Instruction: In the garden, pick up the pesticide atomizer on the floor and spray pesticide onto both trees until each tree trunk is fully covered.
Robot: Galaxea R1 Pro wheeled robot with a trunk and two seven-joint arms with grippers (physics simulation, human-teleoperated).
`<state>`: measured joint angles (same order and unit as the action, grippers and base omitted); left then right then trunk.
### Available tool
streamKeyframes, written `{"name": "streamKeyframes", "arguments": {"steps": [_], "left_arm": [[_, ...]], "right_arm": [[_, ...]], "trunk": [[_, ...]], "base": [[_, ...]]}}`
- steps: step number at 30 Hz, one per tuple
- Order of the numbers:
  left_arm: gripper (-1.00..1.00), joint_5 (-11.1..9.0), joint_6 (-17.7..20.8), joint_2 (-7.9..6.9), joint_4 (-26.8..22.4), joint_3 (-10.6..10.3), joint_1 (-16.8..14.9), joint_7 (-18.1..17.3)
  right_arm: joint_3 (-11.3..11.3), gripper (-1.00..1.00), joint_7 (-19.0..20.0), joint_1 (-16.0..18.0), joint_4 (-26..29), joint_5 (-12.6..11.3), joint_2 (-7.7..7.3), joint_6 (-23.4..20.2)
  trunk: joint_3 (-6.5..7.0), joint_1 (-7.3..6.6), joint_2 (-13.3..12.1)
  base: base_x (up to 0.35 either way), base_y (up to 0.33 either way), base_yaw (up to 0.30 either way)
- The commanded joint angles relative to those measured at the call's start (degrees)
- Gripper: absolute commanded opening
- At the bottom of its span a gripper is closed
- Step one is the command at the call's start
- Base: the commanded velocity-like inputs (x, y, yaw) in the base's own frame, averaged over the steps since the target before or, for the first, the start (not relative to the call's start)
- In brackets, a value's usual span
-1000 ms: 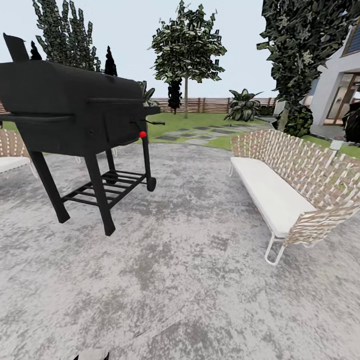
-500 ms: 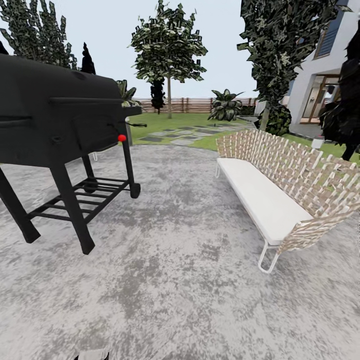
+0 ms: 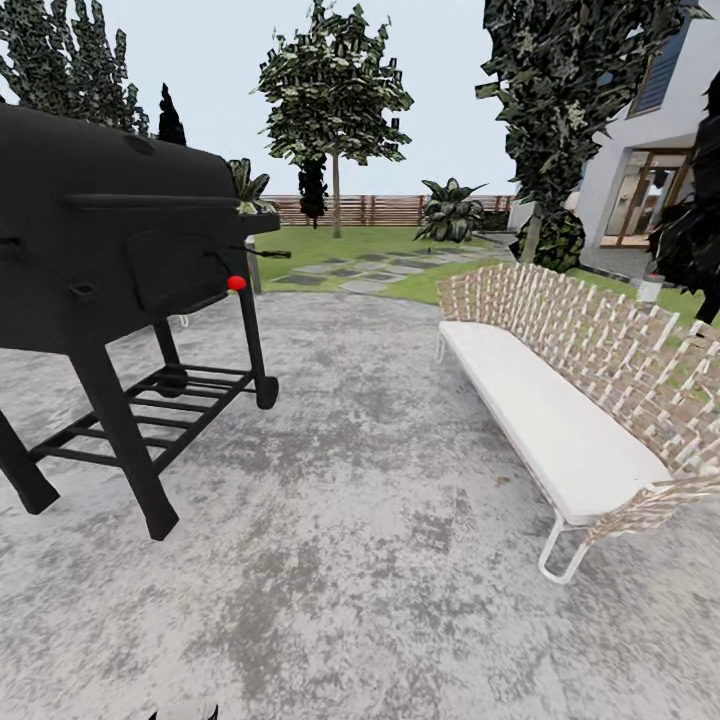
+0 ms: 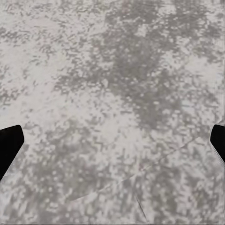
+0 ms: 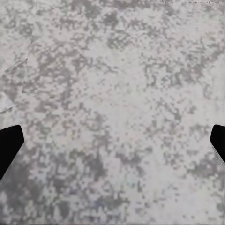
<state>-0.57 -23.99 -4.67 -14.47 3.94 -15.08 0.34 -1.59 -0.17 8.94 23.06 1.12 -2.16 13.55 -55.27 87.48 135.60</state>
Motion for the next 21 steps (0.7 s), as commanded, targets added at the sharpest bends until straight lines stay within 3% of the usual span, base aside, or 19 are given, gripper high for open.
{"name": "streamKeyframes", "arguments": {"steps": [1,21], "left_arm": [[1.0,0.0,-0.2,0.01,0.1,0.1,0.0,0.0],[1.0,0.0,-0.2,0.01,0.1,0.1,0.0,0.0]], "right_arm": [[-0.1,1.0,0.0,0.0,0.0,0.1,-0.04,0.2],[-0.1,1.0,-0.1,0.0,0.0,0.1,-0.04,0.2]], "trunk": [[-0.05,0.02,0.0],[-0.05,0.02,0.0]], "base": [[0.339,0.076,0.0],[0.339,0.076,0.0]]}}
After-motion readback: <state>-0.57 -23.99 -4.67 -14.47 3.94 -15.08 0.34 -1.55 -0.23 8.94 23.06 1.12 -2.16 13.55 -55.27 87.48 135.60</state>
